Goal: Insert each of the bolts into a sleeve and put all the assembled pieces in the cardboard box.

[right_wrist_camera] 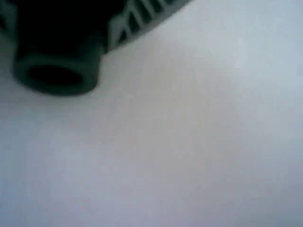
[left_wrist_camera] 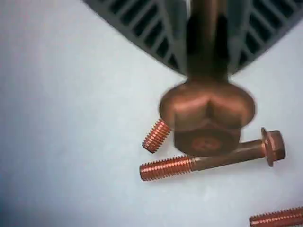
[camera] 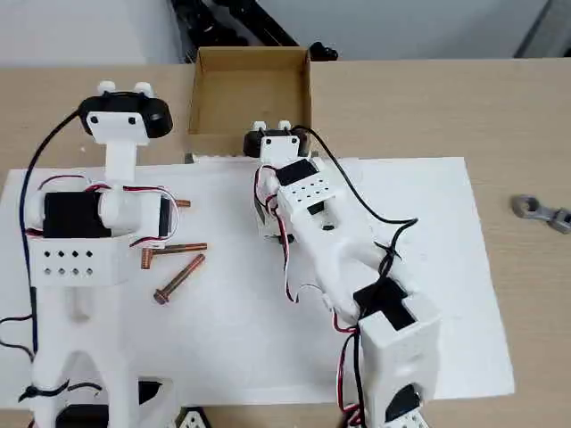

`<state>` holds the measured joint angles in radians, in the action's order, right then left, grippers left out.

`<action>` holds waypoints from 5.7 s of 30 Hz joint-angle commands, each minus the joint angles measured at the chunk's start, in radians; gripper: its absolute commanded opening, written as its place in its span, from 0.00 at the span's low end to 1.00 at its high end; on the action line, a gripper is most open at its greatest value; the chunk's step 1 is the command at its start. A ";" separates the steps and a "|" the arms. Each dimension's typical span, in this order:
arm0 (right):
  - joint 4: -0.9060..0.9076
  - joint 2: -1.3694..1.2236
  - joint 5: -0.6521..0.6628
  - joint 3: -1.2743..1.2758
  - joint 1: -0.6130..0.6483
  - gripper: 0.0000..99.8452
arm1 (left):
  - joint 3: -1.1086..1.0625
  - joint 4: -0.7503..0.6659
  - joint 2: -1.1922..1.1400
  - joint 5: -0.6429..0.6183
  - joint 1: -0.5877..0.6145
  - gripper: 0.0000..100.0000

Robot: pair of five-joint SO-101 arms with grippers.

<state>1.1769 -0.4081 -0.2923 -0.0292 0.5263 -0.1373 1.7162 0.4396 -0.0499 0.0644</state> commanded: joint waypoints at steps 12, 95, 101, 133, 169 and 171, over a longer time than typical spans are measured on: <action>0.056 0.251 0.069 -0.012 0.013 0.00 | 0.007 -0.018 0.043 0.055 0.000 0.01; -0.858 1.816 0.195 1.211 0.062 0.00 | 0.243 -0.589 0.160 -0.196 -0.431 0.01; -0.858 1.828 0.195 1.212 0.062 0.00 | 0.243 -0.697 0.160 -0.258 -0.434 0.00; -0.889 1.827 0.193 1.215 0.074 0.00 | 0.073 -0.644 0.163 -0.261 -0.542 0.00; -0.891 1.819 0.193 1.217 0.074 0.00 | 0.035 -0.644 0.239 -0.371 -0.580 0.01; -0.891 1.819 0.193 1.217 0.074 0.00 | 0.035 -0.644 0.241 -0.370 -0.580 0.01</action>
<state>0.3069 1.4039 -0.0882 1.2444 0.5999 -0.1097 1.0978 0.6529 -0.4181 -0.5109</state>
